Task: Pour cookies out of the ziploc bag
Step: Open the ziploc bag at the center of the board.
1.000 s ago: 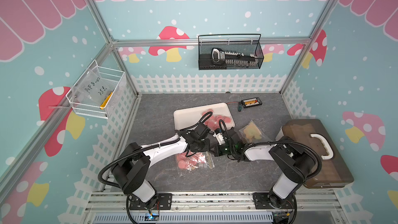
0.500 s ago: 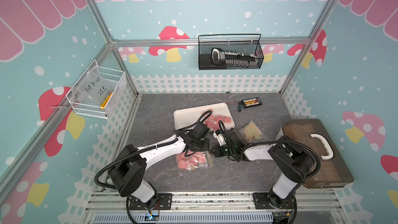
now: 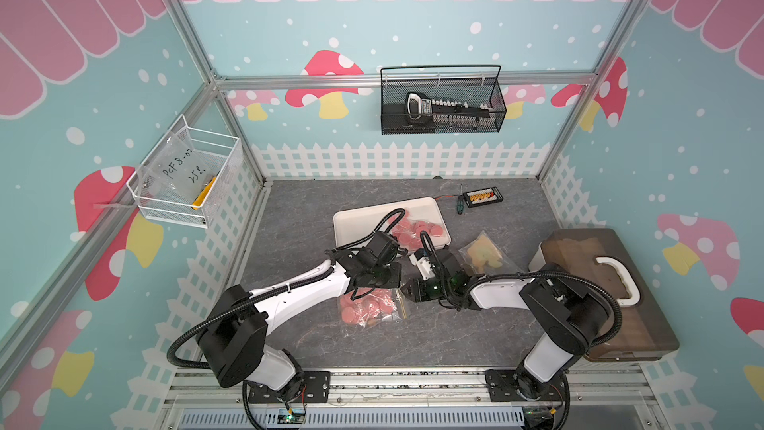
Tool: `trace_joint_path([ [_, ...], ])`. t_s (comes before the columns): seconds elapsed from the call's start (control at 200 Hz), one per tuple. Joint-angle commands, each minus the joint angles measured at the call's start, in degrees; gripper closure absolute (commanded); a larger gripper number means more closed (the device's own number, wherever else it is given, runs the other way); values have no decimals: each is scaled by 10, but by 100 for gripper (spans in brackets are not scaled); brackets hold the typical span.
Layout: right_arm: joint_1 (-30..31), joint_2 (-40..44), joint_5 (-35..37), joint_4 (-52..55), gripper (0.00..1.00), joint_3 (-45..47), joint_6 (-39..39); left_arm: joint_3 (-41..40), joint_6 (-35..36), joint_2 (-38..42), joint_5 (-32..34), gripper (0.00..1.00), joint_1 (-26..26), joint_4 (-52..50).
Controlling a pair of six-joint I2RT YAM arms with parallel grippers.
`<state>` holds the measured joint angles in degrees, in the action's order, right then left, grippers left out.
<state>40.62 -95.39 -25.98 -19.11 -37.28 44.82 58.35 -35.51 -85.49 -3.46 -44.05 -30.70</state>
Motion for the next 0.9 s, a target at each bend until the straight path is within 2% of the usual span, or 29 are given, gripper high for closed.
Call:
trace_joint_path([
  [0.0, 2, 22, -18, 20, 59, -14, 18, 14, 9, 13, 12, 100, 1, 11],
  [0.255, 2, 36, -36, 103, 58, -48, 19, 8, 11, 33, 40, 100, 4, 11],
  [0.545, 2, 48, -37, 138, 58, -61, 19, -1, 9, 58, 64, 100, 10, 19],
  [0.896, 2, 42, -16, 144, 79, -65, 21, -6, 18, 69, 67, 100, 20, 14],
])
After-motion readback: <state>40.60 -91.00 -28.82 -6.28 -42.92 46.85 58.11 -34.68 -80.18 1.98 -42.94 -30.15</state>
